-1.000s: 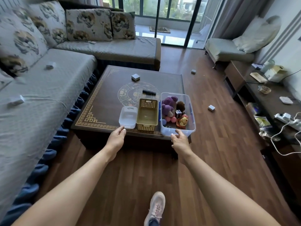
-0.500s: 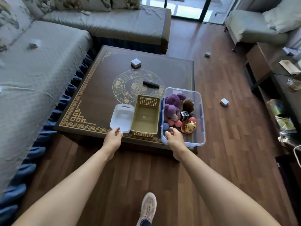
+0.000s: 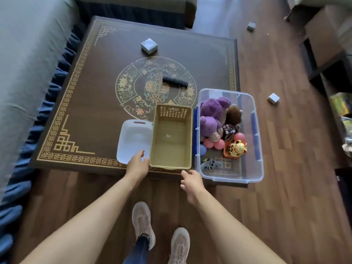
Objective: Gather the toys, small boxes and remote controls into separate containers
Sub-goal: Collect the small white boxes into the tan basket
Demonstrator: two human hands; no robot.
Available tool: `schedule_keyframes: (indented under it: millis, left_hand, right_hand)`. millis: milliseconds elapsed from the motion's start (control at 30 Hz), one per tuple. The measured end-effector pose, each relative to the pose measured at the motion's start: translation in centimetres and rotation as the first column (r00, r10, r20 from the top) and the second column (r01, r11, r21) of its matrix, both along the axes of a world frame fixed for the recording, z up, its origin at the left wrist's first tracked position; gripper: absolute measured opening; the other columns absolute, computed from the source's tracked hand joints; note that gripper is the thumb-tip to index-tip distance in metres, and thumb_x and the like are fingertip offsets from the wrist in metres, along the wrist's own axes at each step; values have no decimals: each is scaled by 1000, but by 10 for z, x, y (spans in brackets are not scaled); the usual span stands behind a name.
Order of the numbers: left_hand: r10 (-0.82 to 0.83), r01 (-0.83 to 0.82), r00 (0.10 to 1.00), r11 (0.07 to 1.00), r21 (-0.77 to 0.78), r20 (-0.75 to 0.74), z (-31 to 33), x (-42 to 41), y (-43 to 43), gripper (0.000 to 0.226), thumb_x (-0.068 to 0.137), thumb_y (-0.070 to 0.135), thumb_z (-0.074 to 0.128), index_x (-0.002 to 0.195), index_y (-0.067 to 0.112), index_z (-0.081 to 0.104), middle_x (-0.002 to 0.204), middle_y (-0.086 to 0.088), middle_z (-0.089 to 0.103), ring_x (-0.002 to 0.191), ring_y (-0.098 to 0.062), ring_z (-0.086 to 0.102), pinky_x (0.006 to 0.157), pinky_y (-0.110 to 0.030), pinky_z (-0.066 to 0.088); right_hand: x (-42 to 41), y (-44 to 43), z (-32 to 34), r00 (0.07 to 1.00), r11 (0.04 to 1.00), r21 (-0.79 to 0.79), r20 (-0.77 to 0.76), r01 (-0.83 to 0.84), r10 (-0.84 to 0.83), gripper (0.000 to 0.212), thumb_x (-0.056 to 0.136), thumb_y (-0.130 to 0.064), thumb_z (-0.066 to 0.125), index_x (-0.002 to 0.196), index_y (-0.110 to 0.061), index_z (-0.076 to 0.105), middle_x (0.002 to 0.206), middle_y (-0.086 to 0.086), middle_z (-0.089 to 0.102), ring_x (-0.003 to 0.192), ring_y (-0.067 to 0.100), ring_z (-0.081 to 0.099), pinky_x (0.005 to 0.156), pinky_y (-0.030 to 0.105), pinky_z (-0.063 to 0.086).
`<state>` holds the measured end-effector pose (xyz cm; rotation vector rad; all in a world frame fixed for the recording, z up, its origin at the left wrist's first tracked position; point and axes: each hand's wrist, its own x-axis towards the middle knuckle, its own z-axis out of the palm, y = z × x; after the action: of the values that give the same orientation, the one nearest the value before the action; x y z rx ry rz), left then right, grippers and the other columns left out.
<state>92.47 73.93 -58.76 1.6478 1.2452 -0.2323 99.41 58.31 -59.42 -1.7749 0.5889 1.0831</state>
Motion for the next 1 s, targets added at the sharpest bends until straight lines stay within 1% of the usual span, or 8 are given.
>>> schedule_keyframes:
  millis: [67, 100, 200, 367, 633, 800, 900, 1000]
  left_hand:
    - [-42, 42, 999, 999, -2, -29, -19, 13, 8, 52, 98, 19, 45, 148, 11, 31, 152, -7, 36, 139, -25, 33, 113, -37, 28]
    - [-65, 66, 997, 998, 3, -46, -29, 19, 12, 53, 99, 20, 45, 149, 11, 29, 153, -7, 34, 140, -26, 32, 113, -37, 27]
    - [-117, 118, 989, 993, 9, -86, -52, 32, 23, 56, 99, 22, 45, 150, 14, 24, 154, -6, 31, 142, -26, 28, 113, -36, 25]
    - [-169, 170, 980, 985, -7, -103, -79, 39, 31, 56, 99, 18, 46, 150, 17, 24, 154, -6, 32, 142, -25, 28, 114, -37, 25]
    - [-150, 150, 988, 988, -29, 25, -82, 35, 29, 50, 95, 9, 47, 139, 31, 41, 130, -3, 56, 121, -24, 49, 99, -33, 40]
    - [-13, 21, 990, 998, -56, 143, -53, 26, 26, 47, 92, 5, 49, 132, 30, 51, 118, 14, 61, 115, -13, 54, 90, -25, 40]
    - [133, -102, 961, 985, -139, 243, -26, 21, 26, 51, 90, -2, 47, 126, 32, 54, 109, 11, 67, 105, -13, 62, 89, -30, 50]
    - [258, -193, 914, 955, -225, 313, 6, 13, 23, 59, 88, -10, 41, 129, 31, 53, 106, 3, 69, 90, -14, 65, 75, -28, 54]
  right_hand:
    - [7, 10, -14, 990, 993, -14, -71, 117, -118, 35, 100, -16, 46, 133, -4, 42, 107, 14, 59, 119, 36, 55, 106, 47, 43]
    - [11, 16, -21, 978, 984, -22, -103, 178, -180, 35, 101, -15, 45, 134, -5, 40, 123, 23, 57, 127, 41, 48, 108, 49, 40]
    - [20, 32, -43, 932, 943, -25, -145, 333, -333, 37, 101, -13, 43, 136, -3, 37, 145, 30, 38, 132, 45, 41, 109, 49, 37]
    - [23, 43, -76, 860, 867, 12, -138, 498, -492, 37, 99, -11, 47, 136, -12, 41, 133, 14, 53, 110, 31, 57, 98, 48, 49]
    - [27, 50, -72, 818, 821, -4, -71, 571, -570, 37, 96, 7, 42, 125, -14, 51, 105, 5, 60, 76, 13, 59, 78, 35, 53]
    - [16, 48, -41, 817, 818, 21, -66, 575, -573, 32, 95, 8, 39, 110, -18, 52, 100, 3, 60, 77, 13, 60, 71, 32, 53]
    - [6, 42, -14, 838, 836, 53, -51, 546, -544, 32, 95, 6, 39, 106, -20, 52, 95, 1, 61, 76, 12, 60, 61, 26, 51]
    - [-4, 33, 16, 875, 868, 108, -48, 484, -482, 33, 92, 8, 40, 103, -20, 54, 96, 4, 62, 75, 13, 59, 61, 26, 52]
